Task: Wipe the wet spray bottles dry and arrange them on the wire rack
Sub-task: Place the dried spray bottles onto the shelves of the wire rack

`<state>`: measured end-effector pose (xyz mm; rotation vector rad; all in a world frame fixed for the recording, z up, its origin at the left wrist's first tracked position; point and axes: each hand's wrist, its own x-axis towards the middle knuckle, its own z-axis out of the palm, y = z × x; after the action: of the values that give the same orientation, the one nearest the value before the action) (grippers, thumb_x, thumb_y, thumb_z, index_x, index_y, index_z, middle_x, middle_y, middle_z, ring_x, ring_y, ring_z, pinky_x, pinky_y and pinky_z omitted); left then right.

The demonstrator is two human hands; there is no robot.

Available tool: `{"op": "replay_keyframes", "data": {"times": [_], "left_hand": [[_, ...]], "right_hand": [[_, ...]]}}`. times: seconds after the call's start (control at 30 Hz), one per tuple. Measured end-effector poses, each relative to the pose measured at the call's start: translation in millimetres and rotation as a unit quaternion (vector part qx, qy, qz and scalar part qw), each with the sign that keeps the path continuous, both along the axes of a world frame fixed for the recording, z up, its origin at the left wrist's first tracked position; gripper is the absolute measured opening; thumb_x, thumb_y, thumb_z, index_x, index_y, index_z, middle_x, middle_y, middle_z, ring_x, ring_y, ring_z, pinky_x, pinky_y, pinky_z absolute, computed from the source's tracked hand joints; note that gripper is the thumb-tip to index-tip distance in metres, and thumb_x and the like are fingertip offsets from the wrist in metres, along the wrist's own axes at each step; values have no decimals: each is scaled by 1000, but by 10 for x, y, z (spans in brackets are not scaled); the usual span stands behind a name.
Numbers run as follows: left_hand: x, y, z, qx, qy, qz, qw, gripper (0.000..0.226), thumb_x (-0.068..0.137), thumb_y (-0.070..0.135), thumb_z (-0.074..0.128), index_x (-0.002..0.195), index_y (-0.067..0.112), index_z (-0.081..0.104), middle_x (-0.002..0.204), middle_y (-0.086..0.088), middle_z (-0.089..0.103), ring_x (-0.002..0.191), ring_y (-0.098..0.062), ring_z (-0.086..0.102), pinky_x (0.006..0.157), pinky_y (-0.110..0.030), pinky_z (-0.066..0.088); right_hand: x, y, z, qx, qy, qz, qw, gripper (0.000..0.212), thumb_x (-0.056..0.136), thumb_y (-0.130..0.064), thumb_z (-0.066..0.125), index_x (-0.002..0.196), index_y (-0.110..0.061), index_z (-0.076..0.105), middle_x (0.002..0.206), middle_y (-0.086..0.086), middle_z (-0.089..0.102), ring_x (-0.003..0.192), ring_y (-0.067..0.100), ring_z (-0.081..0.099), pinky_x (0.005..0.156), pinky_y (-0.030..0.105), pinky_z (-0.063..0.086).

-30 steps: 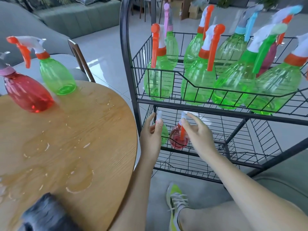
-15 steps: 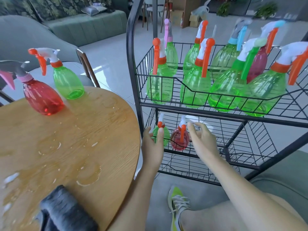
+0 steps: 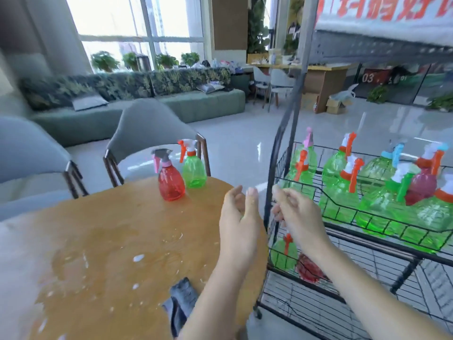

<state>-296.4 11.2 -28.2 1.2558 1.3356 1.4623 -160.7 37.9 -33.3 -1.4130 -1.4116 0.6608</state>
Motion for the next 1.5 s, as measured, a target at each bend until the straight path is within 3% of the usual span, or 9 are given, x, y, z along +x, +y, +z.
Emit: {"op": "replay_keyframes", "data": {"times": [0.3,0.4,0.57,0.73,0.87,1.07,1.17,1.4,1.5], "left_hand": [[-1722,717,466,-2,69,214,974,41,103,47,64,137,25,60,127,-1,68,121,-21,63,101,-37,48],[-2026,1098,452,-48,110,198,973,49,102,54,60,145,31,54,134,-10,64,125,-28,60,110,-45,47],[-2200,1600,494,-77,140,138,977,47,110,53,45,151,31,52,126,-1,66,108,-19,55,91,-32,38],[-2239,1853,486,-107,160,109,975,32,112,42,41,133,33,64,120,4,63,102,-21,59,82,-32,42],[-2235,1794,469,-113,158,101,976,24,104,40,48,110,33,69,106,-8,74,72,-23,71,66,-30,48],[-2057,1281,510,-103,68,104,987,21,97,31,57,110,37,72,86,-6,78,75,-18,80,84,-42,65],[-1818,869,549,-110,13,61,992,19,103,19,59,105,27,76,69,-13,73,74,-27,77,69,-33,62],[-786,-169,568,-50,-54,-62,995,15,101,20,72,114,19,79,83,-11,76,76,-25,74,78,-40,61],[-278,-528,484,-39,-97,-140,985,20,104,19,69,123,15,76,89,-16,77,83,-25,75,84,-39,63]], "right_hand": [[-1549,1248,431,7,-59,106,993,42,89,-70,51,104,-34,63,85,-1,74,82,22,72,80,45,60],[-1910,1625,458,-9,-87,114,990,46,93,-71,47,120,-35,59,105,-4,71,100,25,69,90,42,55],[-2189,2168,505,-57,-171,51,982,69,95,-72,40,151,-31,39,134,6,62,123,35,57,100,44,47],[-2226,2483,440,-89,-98,122,984,65,94,-69,46,148,-33,49,146,2,55,118,34,64,103,44,50],[-2119,2425,338,-70,25,143,987,38,82,-59,68,116,-41,69,123,-1,71,104,21,71,97,46,58],[-1640,1665,382,-56,140,148,977,37,75,-58,73,107,-41,71,100,8,78,89,26,77,92,51,61],[-1216,1041,438,-36,143,163,975,30,84,-54,70,112,-44,70,97,2,79,93,27,76,95,53,58],[87,-532,382,5,150,118,982,39,96,-38,65,134,-31,64,103,8,78,100,23,75,95,46,59],[688,-1139,225,10,148,84,985,65,83,-64,68,138,-31,61,104,8,78,103,25,74,95,43,57]]}}
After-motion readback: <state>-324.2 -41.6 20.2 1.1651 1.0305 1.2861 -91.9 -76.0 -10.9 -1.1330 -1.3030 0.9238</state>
